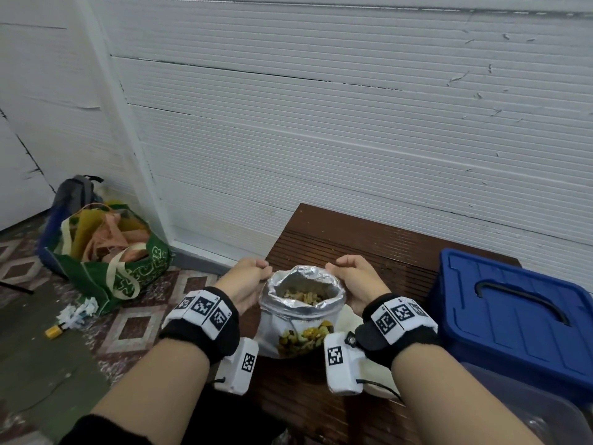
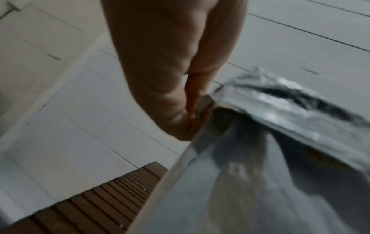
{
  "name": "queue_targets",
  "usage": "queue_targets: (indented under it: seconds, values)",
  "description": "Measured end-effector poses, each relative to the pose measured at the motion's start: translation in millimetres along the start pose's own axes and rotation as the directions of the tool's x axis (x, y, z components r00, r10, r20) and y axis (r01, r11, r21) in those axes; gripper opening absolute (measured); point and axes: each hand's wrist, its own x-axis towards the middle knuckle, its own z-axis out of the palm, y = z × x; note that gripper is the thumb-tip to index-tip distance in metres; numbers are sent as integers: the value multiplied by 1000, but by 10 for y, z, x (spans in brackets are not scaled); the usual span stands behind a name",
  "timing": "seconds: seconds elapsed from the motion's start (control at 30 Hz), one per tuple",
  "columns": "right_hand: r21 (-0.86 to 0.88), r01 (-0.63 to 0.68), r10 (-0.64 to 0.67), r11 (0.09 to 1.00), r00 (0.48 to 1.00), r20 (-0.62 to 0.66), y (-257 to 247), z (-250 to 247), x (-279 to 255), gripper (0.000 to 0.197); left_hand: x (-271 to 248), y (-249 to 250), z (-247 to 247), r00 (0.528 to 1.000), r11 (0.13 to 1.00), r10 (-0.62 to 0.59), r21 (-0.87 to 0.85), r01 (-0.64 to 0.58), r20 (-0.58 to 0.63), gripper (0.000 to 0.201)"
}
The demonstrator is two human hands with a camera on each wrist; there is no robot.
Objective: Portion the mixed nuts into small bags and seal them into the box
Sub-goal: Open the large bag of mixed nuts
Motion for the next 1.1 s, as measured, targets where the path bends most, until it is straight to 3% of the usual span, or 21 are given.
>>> queue_targets:
  seconds: [0.07,0.13,0.23,0.3,0.37,0.43,0.53,0.6,0.67,0.73,0.8,0.87,0.9,1.0,1.1]
  values:
    - [-113,103,-100,988,994,34,6,-47,-34,8,-54,-1,-16,995,994,98,52,-99,11,19]
    - [-187,212,-191,959,974,125,-44,-113,-111,3,-136,27,-52,966,939,256,224,-259,44,15]
    - [-364,375,-262,853,909,323,-180,-183,-218,18,-242,92,-85,880,684,409,557,-471,242,11]
    - [-616,416,-192,668,897,398,-257,-157,-268,24,-246,121,-72,883,475,348,753,-456,315,20]
    - [-838,361,-129,408,932,339,-315,-106,-282,12,-230,166,-83,913,355,288,853,-382,289,17]
    - [-954,256,-41,154,967,253,-371,-75,-329,38,-222,203,-109,944,252,212,919,-304,254,41]
    - [-967,253,35,38,966,254,-420,-51,-417,64,-252,229,-106,968,173,118,955,-242,224,74]
    - [-955,295,30,37,955,296,-410,-64,-415,66,-261,230,-109,968,151,101,958,-243,230,79]
    - [-923,372,30,101,926,377,-423,-90,-433,63,-311,246,-122,961,146,88,951,-274,263,76]
    - [-874,432,6,223,896,445,-430,-127,-455,52,-360,269,-122,937,224,127,911,-347,326,67]
    - [-827,428,-63,365,898,436,-410,-142,-468,34,-386,284,-86,903,308,227,853,-422,365,53]
    - [-775,399,-114,490,911,397,-346,-125,-473,22,-360,281,-50,880,328,294,826,-458,372,49]
    - [-753,389,-131,531,915,381,-318,-114,-479,27,-350,271,-44,878,325,291,823,-465,381,52]
    - [-709,412,-175,572,906,385,-252,-106,-443,44,-352,242,-67,887,357,240,814,-459,395,65]
    - [-738,441,-210,510,896,391,-250,-100,-388,50,-356,220,-85,896,392,202,805,-444,396,73]
